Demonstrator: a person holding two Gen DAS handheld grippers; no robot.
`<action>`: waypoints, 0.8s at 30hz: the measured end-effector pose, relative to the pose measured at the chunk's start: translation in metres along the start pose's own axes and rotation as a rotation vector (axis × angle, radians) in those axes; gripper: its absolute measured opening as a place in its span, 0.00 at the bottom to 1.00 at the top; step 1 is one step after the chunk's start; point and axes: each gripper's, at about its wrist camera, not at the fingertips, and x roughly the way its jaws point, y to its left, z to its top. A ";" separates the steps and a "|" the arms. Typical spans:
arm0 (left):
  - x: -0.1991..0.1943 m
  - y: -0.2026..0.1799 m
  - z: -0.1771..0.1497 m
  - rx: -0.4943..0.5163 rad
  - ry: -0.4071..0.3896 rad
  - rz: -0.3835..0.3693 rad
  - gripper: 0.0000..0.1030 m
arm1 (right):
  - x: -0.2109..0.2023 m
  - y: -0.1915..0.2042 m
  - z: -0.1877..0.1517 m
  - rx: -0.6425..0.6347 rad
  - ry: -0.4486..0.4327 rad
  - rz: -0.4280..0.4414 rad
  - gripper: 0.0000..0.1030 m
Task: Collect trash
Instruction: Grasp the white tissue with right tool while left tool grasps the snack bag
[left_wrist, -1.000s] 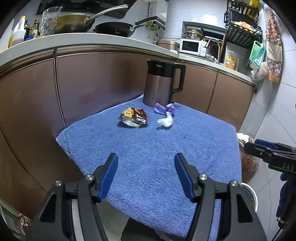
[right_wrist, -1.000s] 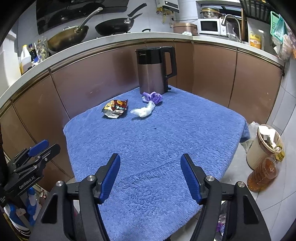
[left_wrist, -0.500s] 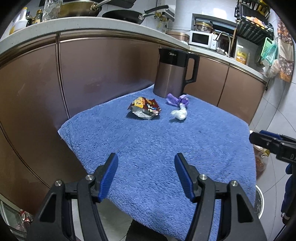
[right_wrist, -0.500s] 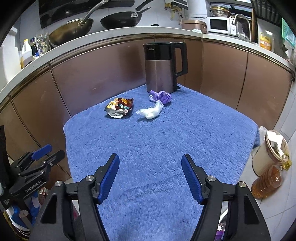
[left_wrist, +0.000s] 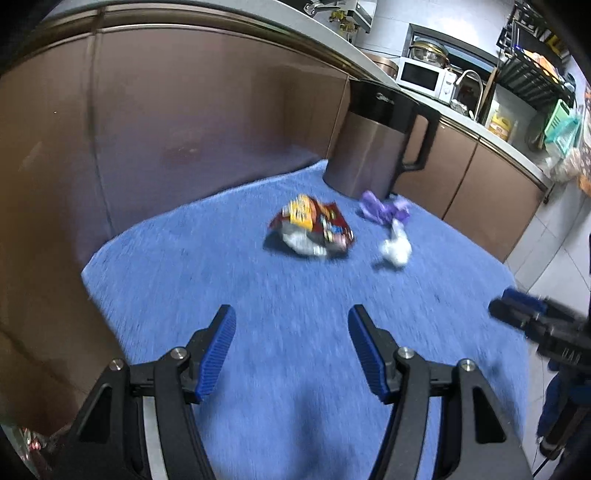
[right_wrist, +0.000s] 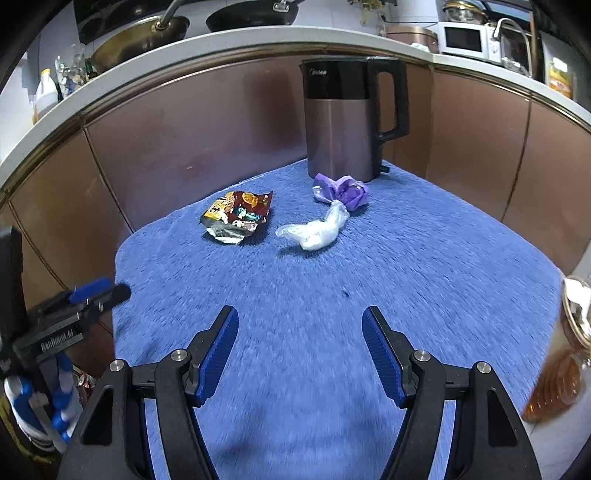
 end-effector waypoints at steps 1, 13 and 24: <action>0.009 0.002 0.009 -0.006 0.003 -0.012 0.60 | 0.009 -0.002 0.005 0.001 0.001 0.008 0.67; 0.131 0.024 0.077 -0.233 0.140 -0.142 0.61 | 0.120 -0.046 0.071 0.165 0.017 0.072 0.67; 0.170 0.026 0.078 -0.294 0.215 -0.167 0.31 | 0.169 -0.056 0.078 0.207 0.085 0.116 0.41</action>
